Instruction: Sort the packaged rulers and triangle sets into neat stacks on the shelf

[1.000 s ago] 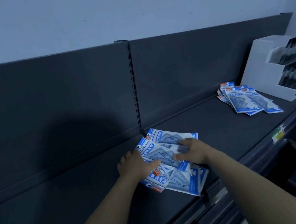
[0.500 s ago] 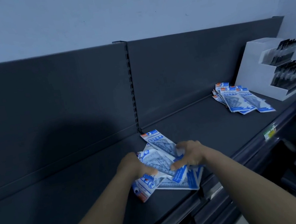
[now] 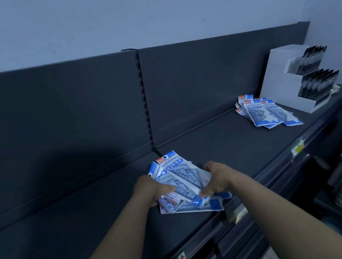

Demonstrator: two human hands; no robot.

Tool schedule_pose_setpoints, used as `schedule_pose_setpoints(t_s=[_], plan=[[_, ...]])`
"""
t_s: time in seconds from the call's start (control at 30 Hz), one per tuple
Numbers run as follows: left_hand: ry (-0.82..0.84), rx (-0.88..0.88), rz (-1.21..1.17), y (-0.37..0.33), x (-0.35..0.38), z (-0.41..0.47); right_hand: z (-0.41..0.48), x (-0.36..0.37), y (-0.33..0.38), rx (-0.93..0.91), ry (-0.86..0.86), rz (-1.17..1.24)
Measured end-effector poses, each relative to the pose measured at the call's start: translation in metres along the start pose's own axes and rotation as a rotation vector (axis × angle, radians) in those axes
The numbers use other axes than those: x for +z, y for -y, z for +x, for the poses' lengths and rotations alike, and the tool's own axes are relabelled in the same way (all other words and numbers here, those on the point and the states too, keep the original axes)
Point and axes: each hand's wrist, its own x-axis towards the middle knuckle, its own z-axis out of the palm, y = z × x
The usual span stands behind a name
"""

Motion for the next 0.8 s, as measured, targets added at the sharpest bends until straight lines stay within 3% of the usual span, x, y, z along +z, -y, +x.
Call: schedule_pose_setpoints(t_s=[0.2,0.37,0.53,0.8], plan=[[0.047,0.120,-0.003,0.000,0.007,-0.002,0.001,0.001,-0.006,0.037,0.078,0.063],[0.068,0.132,-0.143,-0.007,0.006,0.000,0.001,0.001,-0.008,-0.010,0.021,-0.038],[0.140,0.125,-0.266,-0.024,0.004,0.009,0.010,-0.009,-0.021,-0.083,0.048,0.210],[0.080,0.236,-0.436,-0.084,0.044,0.018,0.027,-0.060,-0.064,-0.195,0.081,0.612]])
